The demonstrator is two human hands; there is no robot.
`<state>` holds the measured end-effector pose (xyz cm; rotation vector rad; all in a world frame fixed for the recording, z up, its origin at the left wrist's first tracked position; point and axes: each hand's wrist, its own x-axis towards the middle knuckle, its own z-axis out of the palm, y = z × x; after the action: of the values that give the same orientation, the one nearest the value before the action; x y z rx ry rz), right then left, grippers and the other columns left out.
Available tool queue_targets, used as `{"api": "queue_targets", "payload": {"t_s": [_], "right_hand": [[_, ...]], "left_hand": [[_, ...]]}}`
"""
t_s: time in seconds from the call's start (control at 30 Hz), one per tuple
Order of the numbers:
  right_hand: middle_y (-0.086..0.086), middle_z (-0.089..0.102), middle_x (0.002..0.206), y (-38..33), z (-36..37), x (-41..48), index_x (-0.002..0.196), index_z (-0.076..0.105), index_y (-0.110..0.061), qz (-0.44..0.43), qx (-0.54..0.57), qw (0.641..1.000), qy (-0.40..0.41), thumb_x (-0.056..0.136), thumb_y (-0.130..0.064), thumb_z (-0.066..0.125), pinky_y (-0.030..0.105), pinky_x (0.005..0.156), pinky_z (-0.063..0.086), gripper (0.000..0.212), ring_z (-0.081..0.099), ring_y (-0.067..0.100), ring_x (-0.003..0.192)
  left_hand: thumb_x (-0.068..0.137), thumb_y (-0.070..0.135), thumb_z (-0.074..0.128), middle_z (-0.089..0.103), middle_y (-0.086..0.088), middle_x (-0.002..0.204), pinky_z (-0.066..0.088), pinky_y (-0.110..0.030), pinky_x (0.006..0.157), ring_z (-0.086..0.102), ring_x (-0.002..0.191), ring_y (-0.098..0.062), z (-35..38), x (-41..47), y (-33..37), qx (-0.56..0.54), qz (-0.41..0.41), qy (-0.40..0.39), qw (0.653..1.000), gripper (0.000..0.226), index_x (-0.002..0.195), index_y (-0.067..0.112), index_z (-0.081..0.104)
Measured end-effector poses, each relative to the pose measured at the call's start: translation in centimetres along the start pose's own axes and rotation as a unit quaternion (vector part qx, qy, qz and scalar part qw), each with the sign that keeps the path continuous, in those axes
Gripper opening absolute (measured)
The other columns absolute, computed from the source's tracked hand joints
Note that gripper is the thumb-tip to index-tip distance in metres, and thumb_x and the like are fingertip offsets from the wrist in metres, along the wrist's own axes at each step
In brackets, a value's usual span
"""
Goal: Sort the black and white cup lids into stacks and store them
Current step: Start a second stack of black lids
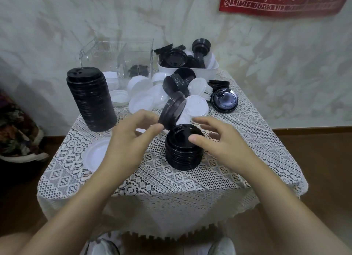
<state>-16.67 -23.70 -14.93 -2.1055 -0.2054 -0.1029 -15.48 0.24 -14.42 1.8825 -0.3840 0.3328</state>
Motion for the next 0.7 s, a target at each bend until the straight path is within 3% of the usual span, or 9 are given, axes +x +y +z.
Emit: {"api": "queue_targets", "payload": {"t_s": [0.1, 0.2, 0.3, 0.37, 0.47, 0.5, 0.57, 0.7], "right_hand": [[-0.027, 0.06, 0.138, -0.5, 0.1, 0.1, 0.14, 0.054, -0.048, -0.02, 0.009, 0.999, 0.034, 0.081, -0.062, 0.072, 0.043, 0.115, 0.043, 0.063, 0.052, -0.007, 0.131], [-0.023, 0.065, 0.134, -1.1, 0.1, 0.2, 0.141, 0.057, -0.041, -0.051, 0.055, 0.996, 0.049, 0.091, -0.033, 0.077, 0.036, 0.113, 0.044, 0.054, 0.057, -0.005, 0.127], [-0.016, 0.076, 0.109, -1.6, -0.2, 0.3, 0.131, 0.065, -0.03, -0.065, 0.105, 0.99, 0.073, 0.094, -0.015, 0.075, 0.022, 0.096, 0.053, 0.042, 0.069, -0.002, 0.105], [-0.016, 0.076, 0.089, -1.7, -0.3, 0.3, 0.127, 0.066, -0.028, -0.062, 0.12, 0.987, 0.086, 0.095, -0.014, 0.073, 0.016, 0.082, 0.051, 0.035, 0.069, -0.002, 0.088], [0.003, 0.074, 0.081, -1.6, -0.6, 0.4, 0.124, 0.066, -0.034, -0.036, 0.121, 0.988, 0.091, 0.096, -0.023, 0.072, 0.032, 0.079, 0.056, 0.031, 0.066, 0.009, 0.078], [0.004, 0.073, 0.077, -1.5, -0.7, 0.4, 0.121, 0.066, -0.035, -0.023, 0.128, 0.988, 0.089, 0.097, -0.023, 0.07, 0.03, 0.074, 0.057, 0.027, 0.065, 0.008, 0.073], [-0.007, 0.068, 0.065, -1.1, -1.0, 0.6, 0.116, 0.068, -0.03, 0.006, 0.137, 0.987, 0.084, 0.098, -0.022, 0.068, 0.022, 0.064, 0.054, 0.021, 0.062, 0.004, 0.062], [-0.014, 0.061, 0.059, -0.1, -0.8, 1.0, 0.113, 0.071, -0.031, 0.032, 0.091, 0.994, 0.048, 0.098, -0.029, 0.066, 0.024, 0.065, 0.051, 0.016, 0.056, 0.003, 0.058]], "left_hand": [[0.093, 0.013, 0.071, 0.073, 0.019, 0.08, 0.046, -0.022, 0.071, 0.063, 0.075, 0.003, 0.6, -0.1, 1.1, -0.051, 0.011, -0.057, 0.997, 0.018, 0.088, 0.03, 0.067], [0.098, -0.005, 0.06, 0.063, 0.016, 0.059, 0.04, -0.012, 0.06, 0.053, 0.057, 0.003, 1.1, -0.3, 1.3, -0.131, -0.02, -0.083, 0.988, 0.017, 0.091, 0.01, 0.06], [0.095, 0.009, 0.068, 0.055, 0.009, 0.057, 0.036, -0.021, 0.055, 0.044, 0.056, -0.008, 1.3, -0.2, 0.9, -0.16, -0.052, -0.062, 0.984, 0.017, 0.087, 0.024, 0.066], [0.095, 0.009, 0.07, 0.06, 0.011, 0.059, 0.04, -0.017, 0.058, 0.05, 0.058, -0.004, 1.4, -0.1, 0.6, -0.156, -0.06, -0.036, 0.985, 0.021, 0.086, 0.029, 0.069], [0.09, 0.022, 0.075, 0.075, 0.016, 0.082, 0.048, -0.022, 0.072, 0.06, 0.072, -0.001, 1.5, -0.2, 0.1, -0.105, -0.042, -0.022, 0.993, 0.019, 0.098, 0.04, 0.074], [0.087, 0.03, 0.073, 0.075, 0.016, 0.091, 0.048, -0.022, 0.074, 0.06, 0.075, -0.002, 1.6, -0.3, -0.2, -0.079, -0.041, -0.019, 0.996, 0.02, 0.1, 0.046, 0.074], [0.084, 0.04, 0.07, 0.073, 0.018, 0.101, 0.045, -0.016, 0.071, 0.056, 0.075, -0.001, 1.7, -0.4, -0.9, -0.038, -0.049, -0.013, 0.998, 0.023, 0.106, 0.047, 0.073], [0.084, 0.044, 0.069, 0.071, 0.021, 0.106, 0.043, -0.015, 0.072, 0.056, 0.078, 0.001, 1.9, -0.6, -1.2, -0.014, -0.067, -0.031, 0.997, 0.033, 0.117, 0.046, 0.069]]}}
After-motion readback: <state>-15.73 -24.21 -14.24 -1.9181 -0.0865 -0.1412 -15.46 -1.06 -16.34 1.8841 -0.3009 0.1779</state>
